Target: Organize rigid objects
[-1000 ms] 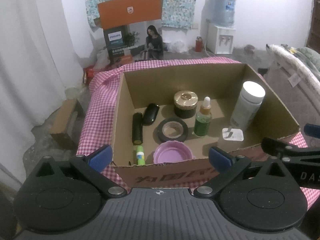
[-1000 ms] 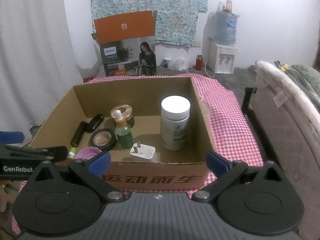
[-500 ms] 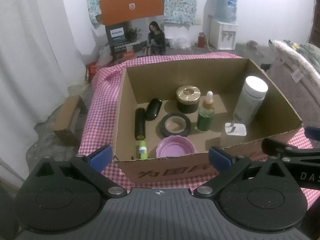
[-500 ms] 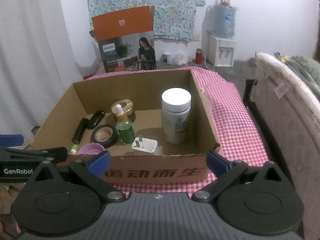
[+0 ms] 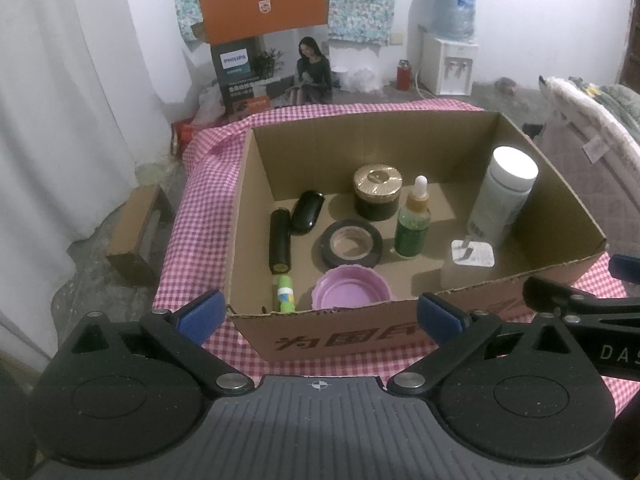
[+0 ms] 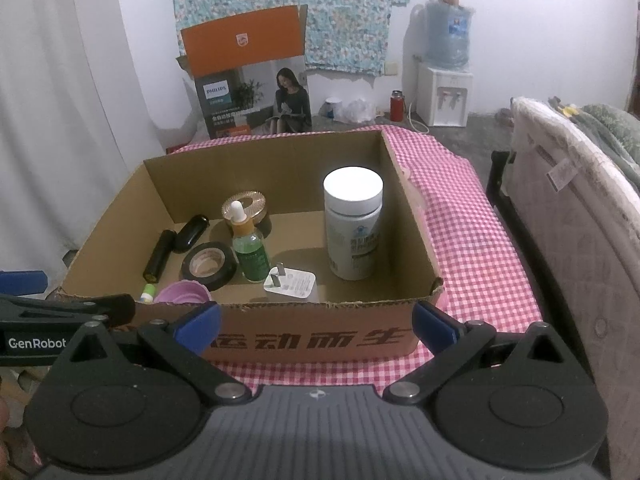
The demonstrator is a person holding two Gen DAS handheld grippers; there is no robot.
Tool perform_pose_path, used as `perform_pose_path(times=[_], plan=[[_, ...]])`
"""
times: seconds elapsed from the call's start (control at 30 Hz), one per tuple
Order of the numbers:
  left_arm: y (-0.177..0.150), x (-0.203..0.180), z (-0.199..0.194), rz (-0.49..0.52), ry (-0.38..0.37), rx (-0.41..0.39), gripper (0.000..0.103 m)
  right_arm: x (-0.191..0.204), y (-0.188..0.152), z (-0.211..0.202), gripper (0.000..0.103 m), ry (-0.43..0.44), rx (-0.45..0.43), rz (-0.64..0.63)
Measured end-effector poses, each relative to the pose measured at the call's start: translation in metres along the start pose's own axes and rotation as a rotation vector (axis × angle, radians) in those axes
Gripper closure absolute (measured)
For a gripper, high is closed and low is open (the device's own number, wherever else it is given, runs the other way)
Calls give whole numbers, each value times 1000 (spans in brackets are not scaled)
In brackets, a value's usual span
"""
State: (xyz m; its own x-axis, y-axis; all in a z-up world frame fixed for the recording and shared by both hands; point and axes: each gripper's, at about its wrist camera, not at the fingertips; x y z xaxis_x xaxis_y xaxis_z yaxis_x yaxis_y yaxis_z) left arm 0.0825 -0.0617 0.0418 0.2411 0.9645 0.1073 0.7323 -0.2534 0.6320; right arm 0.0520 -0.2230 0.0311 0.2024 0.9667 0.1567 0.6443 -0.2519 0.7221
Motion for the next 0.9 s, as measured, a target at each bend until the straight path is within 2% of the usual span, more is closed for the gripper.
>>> perform_pose_path(times=[0.9], plan=[[-3,3,1,-2,-4,6,1,-2,-1,2,0,0,7,4]])
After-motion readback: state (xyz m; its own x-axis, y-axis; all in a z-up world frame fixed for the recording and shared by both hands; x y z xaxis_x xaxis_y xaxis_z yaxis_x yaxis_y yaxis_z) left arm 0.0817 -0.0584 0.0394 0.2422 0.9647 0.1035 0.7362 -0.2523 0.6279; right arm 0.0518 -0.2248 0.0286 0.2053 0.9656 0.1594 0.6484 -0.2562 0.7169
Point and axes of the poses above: each gripper's, at about its wrist camera, not at the fingertips, and z roughly the way its jaws point, x to its left, y to its top, and after that the axes turned 3 degrees about z, right-handed
